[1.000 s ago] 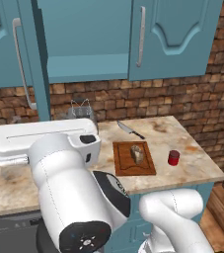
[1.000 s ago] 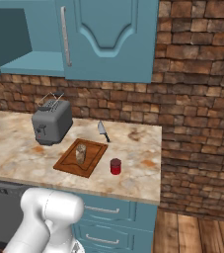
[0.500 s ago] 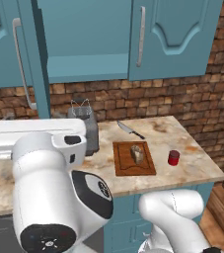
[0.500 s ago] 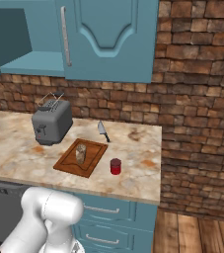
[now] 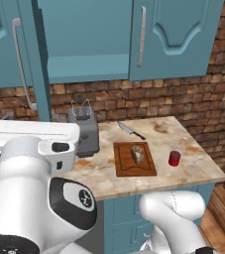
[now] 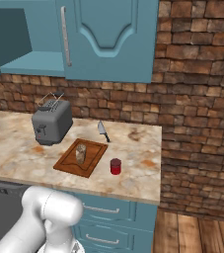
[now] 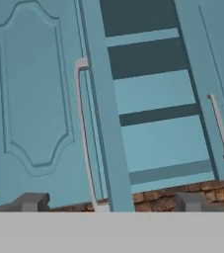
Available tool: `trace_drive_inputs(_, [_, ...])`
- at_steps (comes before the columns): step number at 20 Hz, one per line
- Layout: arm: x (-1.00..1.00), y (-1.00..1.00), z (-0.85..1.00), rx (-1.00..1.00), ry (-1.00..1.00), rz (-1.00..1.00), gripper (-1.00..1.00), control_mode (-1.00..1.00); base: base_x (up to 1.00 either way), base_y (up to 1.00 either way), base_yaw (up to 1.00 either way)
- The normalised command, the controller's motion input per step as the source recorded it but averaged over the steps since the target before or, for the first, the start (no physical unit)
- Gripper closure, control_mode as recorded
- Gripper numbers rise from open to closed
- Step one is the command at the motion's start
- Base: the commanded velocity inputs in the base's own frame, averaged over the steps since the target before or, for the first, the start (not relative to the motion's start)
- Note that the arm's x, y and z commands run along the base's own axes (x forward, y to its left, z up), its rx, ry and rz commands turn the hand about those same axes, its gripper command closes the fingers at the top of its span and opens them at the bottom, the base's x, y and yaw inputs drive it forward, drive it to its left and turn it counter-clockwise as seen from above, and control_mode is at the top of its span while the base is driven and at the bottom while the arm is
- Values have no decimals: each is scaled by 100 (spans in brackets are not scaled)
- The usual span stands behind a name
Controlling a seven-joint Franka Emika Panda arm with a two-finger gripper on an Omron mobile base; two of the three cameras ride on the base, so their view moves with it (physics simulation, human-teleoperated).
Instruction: Pick the bread, place it on the cutting board, pick the jam, place it on the counter, and close the cabinet.
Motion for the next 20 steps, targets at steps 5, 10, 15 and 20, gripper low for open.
trace_drive_inputs(5, [2, 0, -12, 0, -5, -14, -100, -100, 0, 0, 0])
trace_drive_inputs(10, [0, 0, -8, 0, -5, -13, -100, -100, 0, 0, 0])
trace_drive_inputs(15, [0, 0, -1, 0, -6, -11, -100, -100, 0, 0, 0])
trace_drive_inputs(20, [0, 0, 0, 0, -5, -12, -100, -100, 0, 0, 0])
